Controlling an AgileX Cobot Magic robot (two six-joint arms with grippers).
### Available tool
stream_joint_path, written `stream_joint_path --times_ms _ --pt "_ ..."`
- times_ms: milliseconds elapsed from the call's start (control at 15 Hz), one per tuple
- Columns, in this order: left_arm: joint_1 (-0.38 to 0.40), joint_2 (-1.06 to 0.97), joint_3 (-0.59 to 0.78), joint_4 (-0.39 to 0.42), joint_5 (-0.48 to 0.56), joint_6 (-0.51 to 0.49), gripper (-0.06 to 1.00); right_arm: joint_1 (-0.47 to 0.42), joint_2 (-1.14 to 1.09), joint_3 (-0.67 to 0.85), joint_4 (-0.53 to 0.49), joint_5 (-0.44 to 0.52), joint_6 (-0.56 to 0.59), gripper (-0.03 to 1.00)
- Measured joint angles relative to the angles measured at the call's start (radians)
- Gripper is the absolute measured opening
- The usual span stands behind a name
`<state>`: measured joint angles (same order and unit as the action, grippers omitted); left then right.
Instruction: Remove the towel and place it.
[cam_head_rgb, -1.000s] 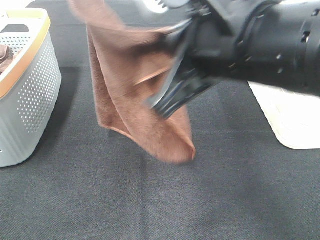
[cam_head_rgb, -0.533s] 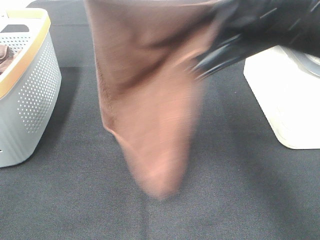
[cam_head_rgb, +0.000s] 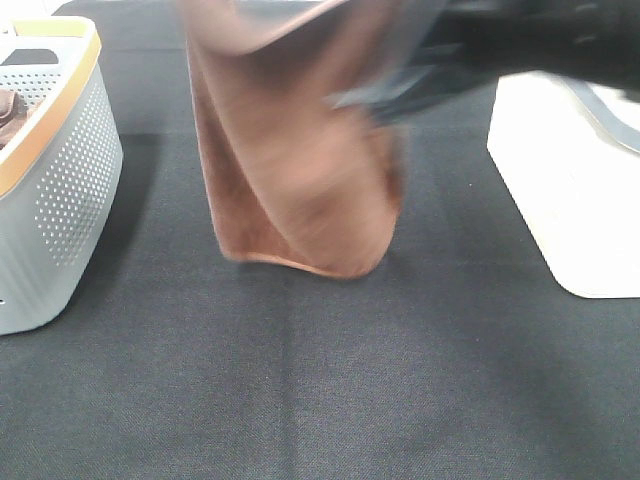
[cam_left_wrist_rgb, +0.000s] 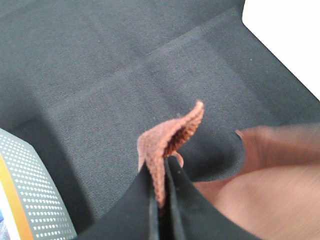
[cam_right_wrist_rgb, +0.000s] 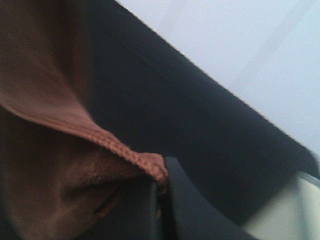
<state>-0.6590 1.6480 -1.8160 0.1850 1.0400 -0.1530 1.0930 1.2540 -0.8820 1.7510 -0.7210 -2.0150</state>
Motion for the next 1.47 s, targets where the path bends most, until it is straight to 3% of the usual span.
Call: stream_joint_path --times_ms 200,400,600,733,800,1000,1133,1200,1267,1333,1467 --pt "0.0 0.0 0.0 0.004 0.0 0.0 0.0 0.0 0.001 0.0 -0.003 0.412 0.055 0.0" --pt "0.0 0.0 0.0 0.006 0.0 0.002 0.0 0.0 0.001 0.006 -0.005 0.677 0.096 0.0" --pt "0.0 0.0 0.0 0.006 0.0 0.003 0.0 0.0 0.001 0.065 -0.006 0.796 0.161 0.0" --pt "0.0 0.0 0.0 0.007 0.0 0.003 0.0 0.0 0.001 0.091 -0.006 0.812 0.198 0.0" --pt "0.0 0.0 0.0 0.007 0.0 0.003 0.0 0.0 0.001 0.139 -0.009 0.815 0.276 0.0" --pt "0.0 0.0 0.0 0.006 0.0 0.003 0.0 0.0 0.001 0.17 -0.141 0.861 0.44 0.0" --pt "0.0 0.0 0.0 -0.011 0.008 0.003 0.0 0.0 0.001 0.146 -0.329 0.953 0.599 0.0" --pt "0.0 0.0 0.0 -0.021 0.02 0.003 0.0 -0.001 0.0 0.124 -0.478 0.995 0.726 0.0" --pt "0.0 0.0 0.0 -0.031 0.032 0.003 0.0 -0.002 0.0 0.106 -0.665 1.026 0.912 0.0" --pt "0.0 0.0 0.0 -0.034 0.038 0.003 0.0 -0.002 0.0 0.098 -0.979 1.039 1.23 0.0" --pt "0.0 0.0 0.0 -0.038 0.04 0.003 0.0 -0.002 0.0 0.098 -1.411 1.07 1.713 0.0"
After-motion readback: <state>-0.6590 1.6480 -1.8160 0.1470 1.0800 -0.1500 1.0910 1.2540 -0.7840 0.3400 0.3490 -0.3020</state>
